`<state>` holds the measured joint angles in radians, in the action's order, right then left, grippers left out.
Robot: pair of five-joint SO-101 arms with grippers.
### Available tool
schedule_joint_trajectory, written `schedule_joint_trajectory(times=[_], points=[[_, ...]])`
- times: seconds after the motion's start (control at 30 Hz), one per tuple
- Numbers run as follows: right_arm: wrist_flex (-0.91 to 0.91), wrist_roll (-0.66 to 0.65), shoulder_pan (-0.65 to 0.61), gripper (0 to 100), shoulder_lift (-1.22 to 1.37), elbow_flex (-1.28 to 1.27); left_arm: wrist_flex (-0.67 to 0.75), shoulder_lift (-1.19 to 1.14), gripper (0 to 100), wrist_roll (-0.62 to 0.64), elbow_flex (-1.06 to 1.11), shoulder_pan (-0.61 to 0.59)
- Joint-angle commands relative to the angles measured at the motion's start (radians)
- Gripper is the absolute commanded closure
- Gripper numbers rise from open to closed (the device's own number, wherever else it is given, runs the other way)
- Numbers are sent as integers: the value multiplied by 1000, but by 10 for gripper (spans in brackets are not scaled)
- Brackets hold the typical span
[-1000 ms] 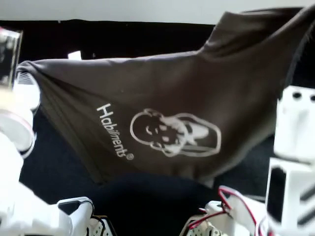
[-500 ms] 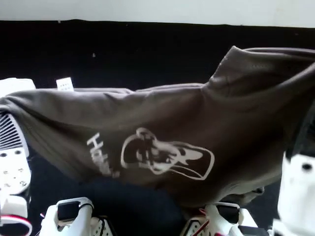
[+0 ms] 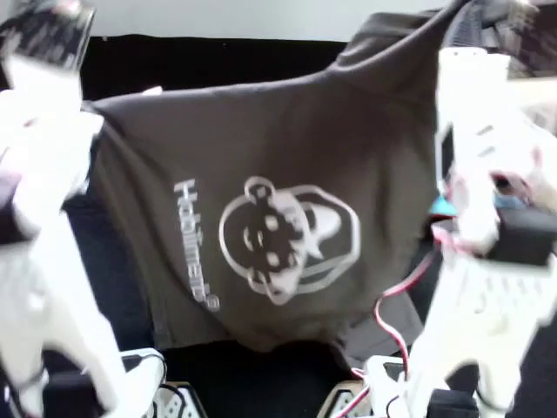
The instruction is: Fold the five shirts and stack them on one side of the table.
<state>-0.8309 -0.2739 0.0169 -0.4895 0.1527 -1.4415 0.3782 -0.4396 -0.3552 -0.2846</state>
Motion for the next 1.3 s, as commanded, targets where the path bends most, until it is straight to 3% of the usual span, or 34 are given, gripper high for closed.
schedule_joint_trajectory(times=[0.0, 0.17, 0.33, 0.67, 0.93, 1.27], points=[[183, 9, -21, 993, 25, -156, 103, -148, 992, -8, -35, -10], [225, 11, -25, 993, 165, -5, 92, -349, 992, -34, -260, -12], [64, 11, -53, 993, 321, 177, 28, -512, 992, -35, -407, -12], [-263, 11, -140, 993, 553, 222, -21, -745, 992, -35, -407, -12], [-332, 11, -166, 993, 700, 220, -26, -851, 992, -35, -407, -33], [-598, 6, -153, 993, 750, 220, -238, -987, 992, -35, -407, -19]])
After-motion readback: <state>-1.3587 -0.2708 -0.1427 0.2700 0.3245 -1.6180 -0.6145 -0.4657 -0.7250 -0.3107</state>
